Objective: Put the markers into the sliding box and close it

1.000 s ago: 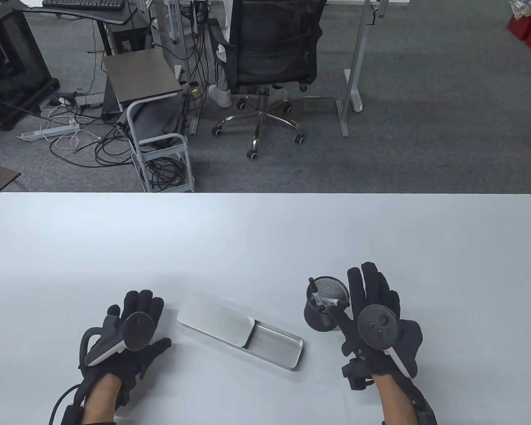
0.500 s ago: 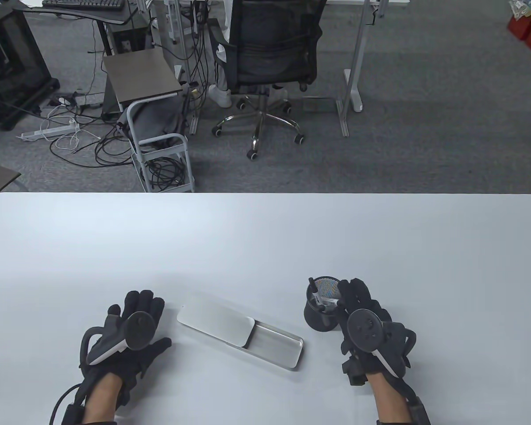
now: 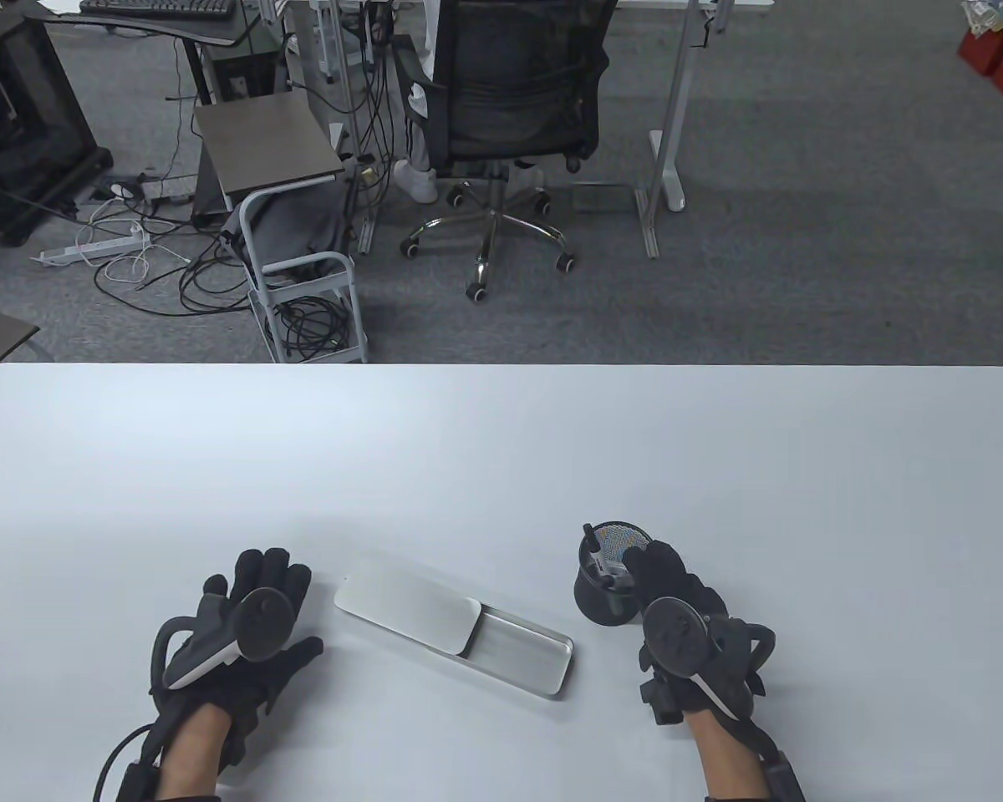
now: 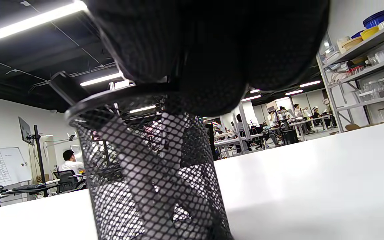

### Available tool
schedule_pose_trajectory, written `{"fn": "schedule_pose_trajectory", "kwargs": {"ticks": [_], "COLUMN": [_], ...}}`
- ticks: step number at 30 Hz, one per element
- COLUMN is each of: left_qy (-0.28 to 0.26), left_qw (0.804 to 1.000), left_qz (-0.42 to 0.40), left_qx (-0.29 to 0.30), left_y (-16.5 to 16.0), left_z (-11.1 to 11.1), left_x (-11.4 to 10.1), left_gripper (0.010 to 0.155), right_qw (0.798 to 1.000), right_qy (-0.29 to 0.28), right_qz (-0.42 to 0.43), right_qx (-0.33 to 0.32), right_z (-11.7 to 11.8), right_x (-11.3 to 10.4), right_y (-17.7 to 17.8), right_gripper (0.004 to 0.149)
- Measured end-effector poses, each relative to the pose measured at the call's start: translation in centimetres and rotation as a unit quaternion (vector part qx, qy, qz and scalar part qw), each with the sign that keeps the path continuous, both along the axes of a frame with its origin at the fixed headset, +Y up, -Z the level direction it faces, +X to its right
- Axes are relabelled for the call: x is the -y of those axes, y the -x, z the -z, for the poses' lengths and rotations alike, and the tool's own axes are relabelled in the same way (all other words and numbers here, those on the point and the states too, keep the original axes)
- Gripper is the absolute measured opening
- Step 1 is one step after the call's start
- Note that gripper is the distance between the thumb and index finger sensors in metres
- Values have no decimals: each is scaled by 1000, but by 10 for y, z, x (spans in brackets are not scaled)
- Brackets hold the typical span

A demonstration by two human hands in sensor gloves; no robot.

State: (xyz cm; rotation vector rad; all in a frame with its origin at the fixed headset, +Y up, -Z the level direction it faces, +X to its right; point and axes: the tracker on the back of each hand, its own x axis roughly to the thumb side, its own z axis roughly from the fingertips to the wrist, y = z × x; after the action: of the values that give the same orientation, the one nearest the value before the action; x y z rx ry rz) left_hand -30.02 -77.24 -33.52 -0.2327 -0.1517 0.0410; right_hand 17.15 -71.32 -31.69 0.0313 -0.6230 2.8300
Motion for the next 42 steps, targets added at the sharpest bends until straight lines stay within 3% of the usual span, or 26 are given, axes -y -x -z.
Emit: {"fn": "schedule_pose_trajectory", "kwargs": {"ticks": [18,42], "left_qy": [-10,-23], "left_qw": [1000,1000], "left_qz": [0,-7], "left_qx": [2,-2], "left_y": [1,5], "left_z": [-2,-7], "left_x": [-2,-5], "left_gripper": [87,87], "right_qw": [999,993], "right_qy": [-35,-101], "right_qz": [-17,31], "right_qx": [17,47], "right_z": [-4,-27], "right_x": [-3,-23], "right_y": [2,-17], "right_gripper": [36,37]}}
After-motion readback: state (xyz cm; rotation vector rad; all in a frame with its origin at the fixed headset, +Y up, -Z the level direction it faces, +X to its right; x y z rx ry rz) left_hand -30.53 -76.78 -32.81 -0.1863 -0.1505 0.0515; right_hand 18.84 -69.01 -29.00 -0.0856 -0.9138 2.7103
